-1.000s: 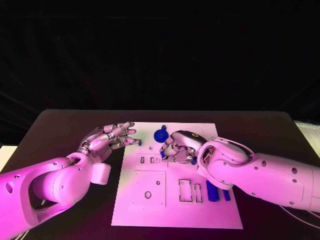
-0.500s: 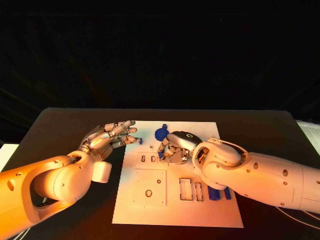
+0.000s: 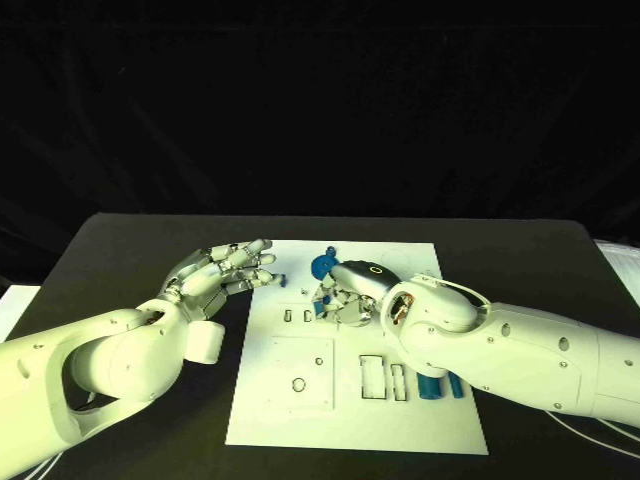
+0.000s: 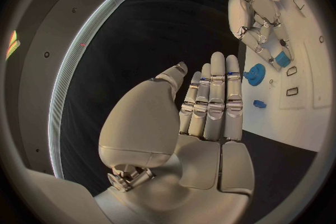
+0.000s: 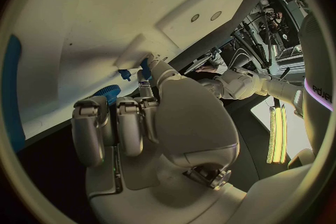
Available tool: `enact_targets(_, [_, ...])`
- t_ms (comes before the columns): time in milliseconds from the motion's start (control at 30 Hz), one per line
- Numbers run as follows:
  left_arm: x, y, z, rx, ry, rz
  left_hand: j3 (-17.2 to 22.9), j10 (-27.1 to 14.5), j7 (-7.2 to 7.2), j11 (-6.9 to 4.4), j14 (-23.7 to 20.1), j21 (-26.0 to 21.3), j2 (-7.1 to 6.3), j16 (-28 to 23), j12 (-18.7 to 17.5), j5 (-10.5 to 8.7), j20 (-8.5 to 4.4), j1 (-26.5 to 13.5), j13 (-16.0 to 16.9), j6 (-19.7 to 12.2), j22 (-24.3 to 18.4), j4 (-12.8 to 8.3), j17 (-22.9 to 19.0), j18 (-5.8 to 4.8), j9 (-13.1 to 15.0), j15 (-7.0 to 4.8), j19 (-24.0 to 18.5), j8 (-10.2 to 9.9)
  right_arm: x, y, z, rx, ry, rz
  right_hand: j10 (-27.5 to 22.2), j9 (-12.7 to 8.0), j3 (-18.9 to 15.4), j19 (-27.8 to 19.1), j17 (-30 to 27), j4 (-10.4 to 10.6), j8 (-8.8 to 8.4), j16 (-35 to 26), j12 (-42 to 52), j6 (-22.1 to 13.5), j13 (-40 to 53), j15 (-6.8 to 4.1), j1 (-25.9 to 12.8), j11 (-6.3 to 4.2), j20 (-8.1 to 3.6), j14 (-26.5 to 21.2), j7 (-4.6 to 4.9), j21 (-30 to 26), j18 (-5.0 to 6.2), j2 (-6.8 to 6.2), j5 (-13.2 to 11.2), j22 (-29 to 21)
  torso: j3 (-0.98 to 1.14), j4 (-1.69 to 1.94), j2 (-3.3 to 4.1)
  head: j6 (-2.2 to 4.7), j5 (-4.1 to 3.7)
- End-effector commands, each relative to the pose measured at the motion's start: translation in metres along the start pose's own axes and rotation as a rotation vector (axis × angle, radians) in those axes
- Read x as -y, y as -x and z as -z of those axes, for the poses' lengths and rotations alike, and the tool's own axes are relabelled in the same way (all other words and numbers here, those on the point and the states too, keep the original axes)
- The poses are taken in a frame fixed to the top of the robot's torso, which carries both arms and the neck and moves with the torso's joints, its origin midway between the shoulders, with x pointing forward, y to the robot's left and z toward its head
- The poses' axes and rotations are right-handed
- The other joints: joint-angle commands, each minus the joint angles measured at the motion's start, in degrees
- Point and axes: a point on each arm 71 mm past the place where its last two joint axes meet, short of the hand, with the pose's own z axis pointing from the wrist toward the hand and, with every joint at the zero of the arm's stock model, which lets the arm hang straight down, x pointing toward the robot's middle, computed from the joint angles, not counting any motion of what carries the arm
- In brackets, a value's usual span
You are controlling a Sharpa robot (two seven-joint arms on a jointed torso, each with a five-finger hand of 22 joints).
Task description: Assemble the parts on the task board
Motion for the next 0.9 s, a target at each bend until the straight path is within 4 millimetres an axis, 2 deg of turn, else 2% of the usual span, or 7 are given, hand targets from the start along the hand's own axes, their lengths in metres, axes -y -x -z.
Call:
enact_targets(33, [0.0006,-0.0019,0.0001,-0.021,-0.003,0.01,0.36,-0.4,0.17,0.02,-0.41,0.39,-0.23,0.27,-0.18,-0.33,-0.12,-0.32,-0.05,-0.33,0.08,-0.03,0.08,0.57,-0.07,0.05,-0.32,-0.2,0.0009,-0.0087,0.0021,-0.059,-0.015,0.01,4.51,0.93,0.16,6.1,14.82,0.02,0.24,0.11,-0.25,1.87,13.12,-0.23,-0.3,-0.26,-0.36,5.82,-1.5,0.13,-0.81,0.26,0.19,15.09,-0.02,-0.04,-0.01,-0.06,0.05])
enact_targets(167, [0.0009,-0.0013,0.0005,-0.019,-0.003,0.009,0.36,-0.4,0.17,0.02,-0.41,0.39,-0.23,0.27,-0.18,-0.33,-0.12,-0.32,-0.05,-0.33,0.08,-0.03,0.08,0.57,-0.07,0.05,-0.32,-0.2,-0.0008,-0.0109,0.0035,-0.076,-0.012,0.008,4.51,0.94,0.12,6.1,14.85,0.02,0.23,0.13,-0.25,1.9,13.12,-0.22,-0.48,-0.25,-0.35,5.82,-1.5,0.13,-0.81,0.16,0.18,15.09,-0.03,-0.13,-0.01,-0.13,0.13])
enact_targets(500, [0.0008,-0.0019,0.0007,-0.021,-0.003,0.01,0.36,-0.4,0.17,0.02,-0.41,0.39,-0.23,0.27,-0.18,-0.33,-0.12,-0.32,-0.05,-0.33,0.08,-0.03,0.08,0.57,-0.07,0.05,-0.32,-0.2,0.0007,-0.0134,0.0045,-0.098,-0.03,0.028,4.46,0.92,-0.06,6.1,14.73,0.1,0.09,0.07,-0.4,1.84,13.05,-0.18,-1.19,-0.22,-0.32,5.8,-1.45,0.13,-0.81,-0.19,0.14,15.09,0.0,-0.06,-0.02,-0.19,0.04])
enact_targets(900, [0.0008,-0.0017,0.0006,-0.021,-0.002,0.01,0.39,-0.44,0.2,0.05,-0.44,0.39,-0.26,0.27,-0.23,-0.33,-0.11,-0.32,-0.06,-0.41,0.08,-0.07,0.1,0.57,-0.07,0.07,-0.34,-0.25,0.0033,-0.0119,0.0041,-0.076,-0.056,0.065,4.22,0.62,-0.19,6.1,14.4,0.13,-0.85,-0.1,-0.95,0.69,12.8,0.13,-2.35,0.21,-0.12,5.72,-0.89,0.13,-0.81,-0.97,0.14,15.09,0.02,-0.02,0.01,-0.17,-0.15])
